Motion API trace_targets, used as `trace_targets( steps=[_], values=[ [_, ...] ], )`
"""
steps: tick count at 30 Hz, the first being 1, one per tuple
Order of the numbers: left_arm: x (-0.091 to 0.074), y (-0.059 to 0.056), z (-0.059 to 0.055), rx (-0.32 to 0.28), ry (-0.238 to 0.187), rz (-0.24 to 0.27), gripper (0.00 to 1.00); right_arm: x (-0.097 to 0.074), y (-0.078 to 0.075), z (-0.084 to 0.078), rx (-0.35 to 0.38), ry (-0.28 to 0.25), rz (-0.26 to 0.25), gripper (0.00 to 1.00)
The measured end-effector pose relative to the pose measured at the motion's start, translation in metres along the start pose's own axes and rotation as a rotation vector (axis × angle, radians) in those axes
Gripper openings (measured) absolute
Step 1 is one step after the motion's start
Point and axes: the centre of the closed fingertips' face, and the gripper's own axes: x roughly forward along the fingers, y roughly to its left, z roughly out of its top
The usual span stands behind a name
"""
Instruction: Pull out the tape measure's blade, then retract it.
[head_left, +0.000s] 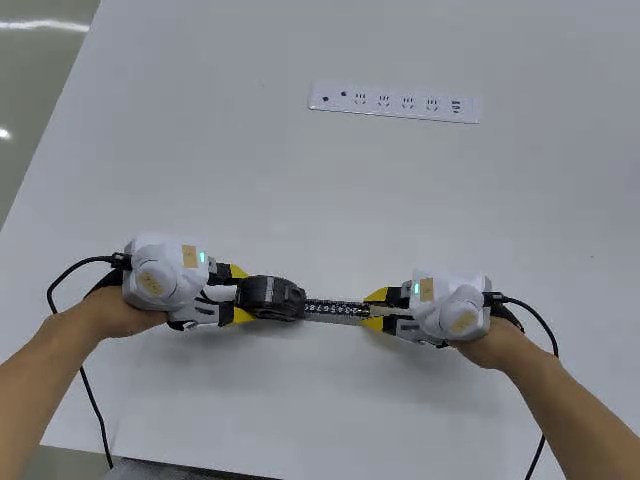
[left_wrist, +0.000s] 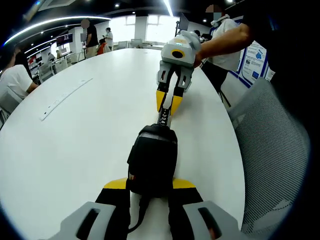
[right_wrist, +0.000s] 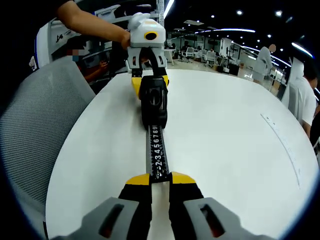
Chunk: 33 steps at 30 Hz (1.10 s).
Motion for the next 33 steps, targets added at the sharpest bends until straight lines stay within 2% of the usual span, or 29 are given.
trace_targets(
  steps=[33],
  values=[
    [0.003, 0.001, 0.003, 0.007, 0.000, -0.008, 0.26, -0.036, -0.002, -0.034, 0.018, 0.013, -0.009, 0.09]
  ],
)
